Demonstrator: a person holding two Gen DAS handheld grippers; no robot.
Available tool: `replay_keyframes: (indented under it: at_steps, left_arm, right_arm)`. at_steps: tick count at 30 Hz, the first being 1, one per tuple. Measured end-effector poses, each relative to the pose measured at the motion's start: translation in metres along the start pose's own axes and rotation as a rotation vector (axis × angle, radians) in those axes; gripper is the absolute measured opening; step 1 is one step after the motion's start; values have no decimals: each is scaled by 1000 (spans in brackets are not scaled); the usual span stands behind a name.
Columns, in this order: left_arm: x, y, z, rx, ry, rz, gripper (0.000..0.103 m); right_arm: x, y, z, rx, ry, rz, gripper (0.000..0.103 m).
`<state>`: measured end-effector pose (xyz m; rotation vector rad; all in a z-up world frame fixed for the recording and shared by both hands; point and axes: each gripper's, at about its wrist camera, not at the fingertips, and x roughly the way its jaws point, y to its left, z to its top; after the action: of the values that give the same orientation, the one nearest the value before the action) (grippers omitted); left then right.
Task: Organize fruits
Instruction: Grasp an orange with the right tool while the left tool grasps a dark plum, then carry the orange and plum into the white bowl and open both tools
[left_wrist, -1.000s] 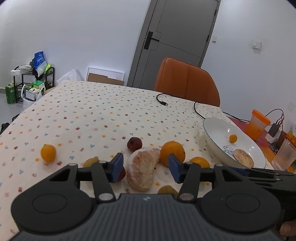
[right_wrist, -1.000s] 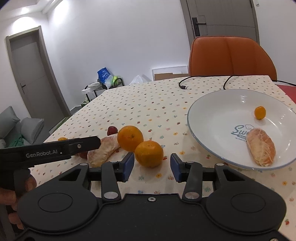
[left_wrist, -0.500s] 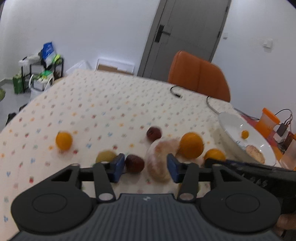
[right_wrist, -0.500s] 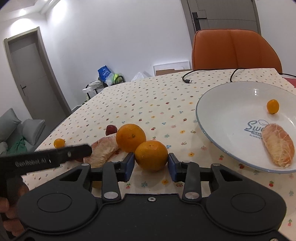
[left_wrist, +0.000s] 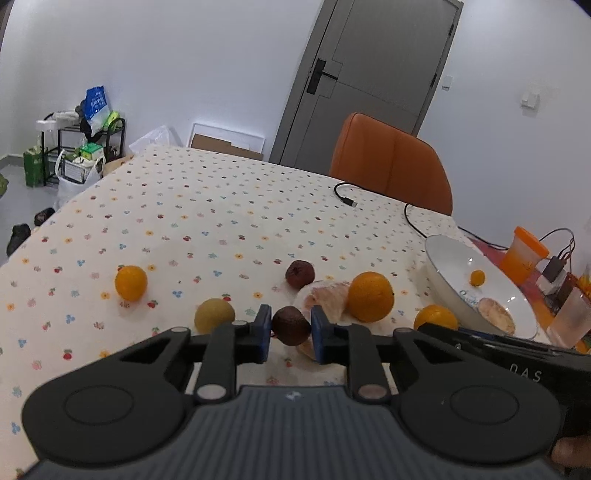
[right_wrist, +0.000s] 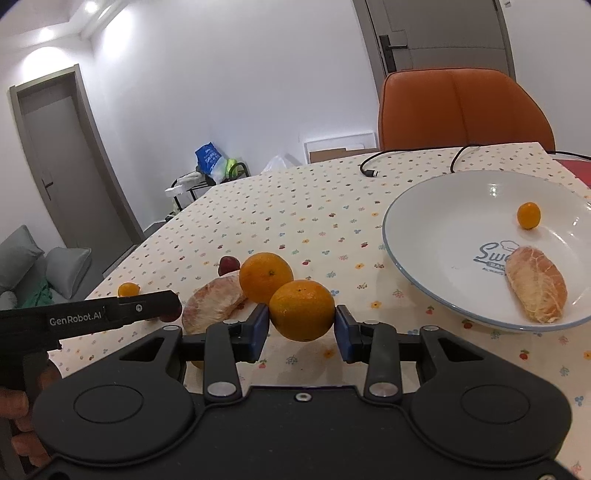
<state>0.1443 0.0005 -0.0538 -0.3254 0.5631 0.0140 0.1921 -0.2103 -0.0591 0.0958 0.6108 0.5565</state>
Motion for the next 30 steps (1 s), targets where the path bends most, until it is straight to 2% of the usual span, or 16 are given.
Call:
replay_keyframes:
  at_steps: [14,30]
  left_arm:
    - [-11,-37,6,52,-41,-73,21]
    - [9,-105,12,144,-43,-160,21]
  right_arm:
    - [-37,-13,8,14,-76,-27,36]
    - [-68,-74,10,94,-143,-126,36]
